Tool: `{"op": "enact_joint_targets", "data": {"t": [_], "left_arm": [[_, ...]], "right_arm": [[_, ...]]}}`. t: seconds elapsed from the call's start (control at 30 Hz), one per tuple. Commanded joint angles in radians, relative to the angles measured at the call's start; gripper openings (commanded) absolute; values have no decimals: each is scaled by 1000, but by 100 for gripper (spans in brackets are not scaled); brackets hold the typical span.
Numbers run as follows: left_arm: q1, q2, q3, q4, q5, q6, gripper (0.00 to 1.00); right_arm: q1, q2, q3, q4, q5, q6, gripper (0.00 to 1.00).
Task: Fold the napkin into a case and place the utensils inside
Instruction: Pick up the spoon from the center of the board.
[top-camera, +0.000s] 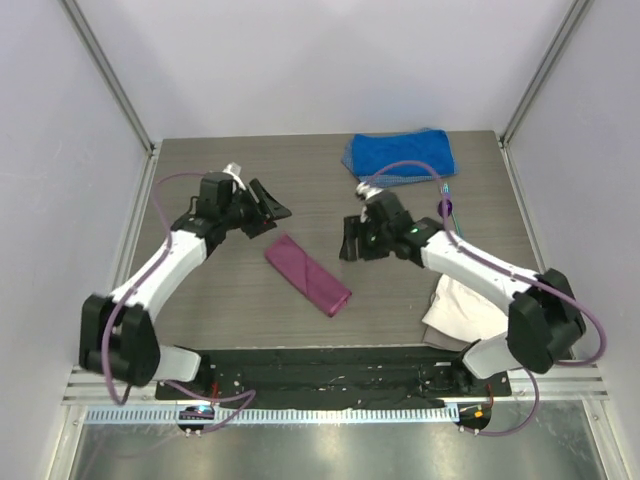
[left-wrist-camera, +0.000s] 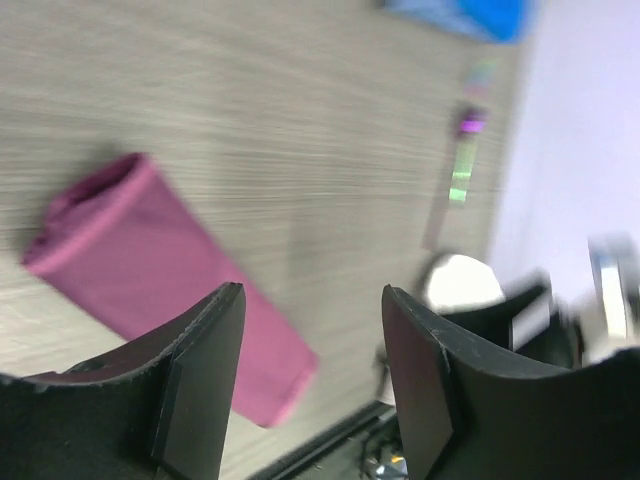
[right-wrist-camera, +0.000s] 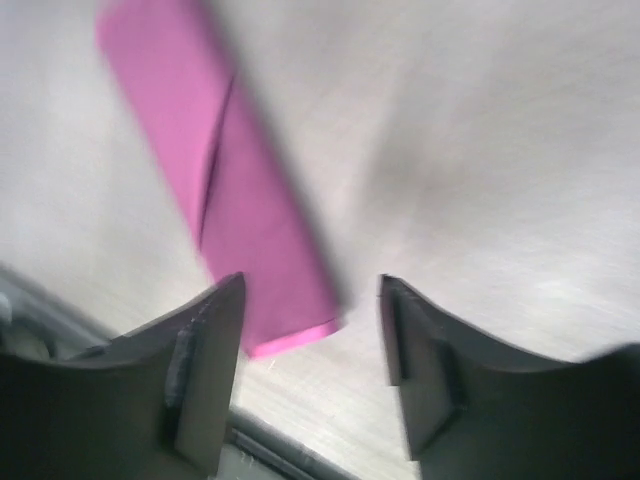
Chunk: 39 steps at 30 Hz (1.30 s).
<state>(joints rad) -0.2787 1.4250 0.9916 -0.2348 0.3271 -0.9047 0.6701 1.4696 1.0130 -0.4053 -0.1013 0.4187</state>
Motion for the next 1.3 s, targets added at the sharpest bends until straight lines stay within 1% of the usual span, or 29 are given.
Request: {"op": "enact_joint_targets", "data": {"t": [0.0, 0.03, 0.07, 0.1, 0.13, 0.17, 0.2, 0.23, 0.27, 0.37, 0.4, 0.47, 0.5, 0.53, 0.6, 0.73, 0.8, 1.07, 1.23, 1.27], "left_arm": [[-20, -213, -14, -77, 61, 29, 63], [-40, -244, -24, -83, 72, 29, 63], [-53, -273, -34, -92, 82, 29, 64], [-69, -331, -60, -95, 82, 26, 64], [-91, -354, -74, -98, 79, 23, 64], [-138, -379, -90, -95, 69, 17, 64], [-170, -396, -114, -93, 57, 9, 64], [-201, -418, -126, -86, 46, -5, 64], [-270, -423, -136, -78, 37, -11, 64], [-370, -423, -160, -52, -5, -31, 63], [-431, -420, -169, -40, -29, -34, 62], [-490, -413, -179, -31, -55, -42, 62], [-538, -411, -186, -25, -66, -43, 62], [-559, -408, -191, -12, -85, -45, 62], [-588, -399, -203, 2, -97, -51, 62], [-622, -390, -223, 23, -99, -57, 61], [-623, -393, -232, 26, -97, -57, 61], [-623, -419, -243, 9, -106, -49, 60], [-623, -410, -237, -6, -105, -39, 60], [-623, -408, -235, -6, -108, -39, 60]], "right_arm": [[-179, -77, 94, -102, 236, 46, 69], [-220, -72, 107, -139, 250, 52, 73], [-269, -68, 128, -145, 259, 54, 74], [-347, -60, 137, -154, 273, 61, 75], [-392, -37, 147, -167, 291, 61, 77], [-427, -19, 166, -165, 293, 55, 77], [-488, 1, 176, -165, 296, 43, 77], [-513, 59, 188, -167, 296, 37, 77], [-533, 89, 214, -167, 287, 29, 77], [-604, 208, 265, -185, 273, 3, 76], [-615, 233, 271, -185, 262, -6, 75], [-626, 273, 276, -168, 282, -38, 75], [-626, 282, 271, -159, 287, -49, 75], [-627, 290, 271, -149, 293, -54, 74], [-629, 314, 280, -147, 330, -60, 71], [-629, 343, 309, -145, 325, -83, 67], [-633, 365, 338, -147, 330, -87, 65], [-647, 475, 410, -158, 310, -101, 50], [-655, 497, 407, -152, 325, -113, 48], [-656, 506, 406, -152, 327, -112, 46]]}}
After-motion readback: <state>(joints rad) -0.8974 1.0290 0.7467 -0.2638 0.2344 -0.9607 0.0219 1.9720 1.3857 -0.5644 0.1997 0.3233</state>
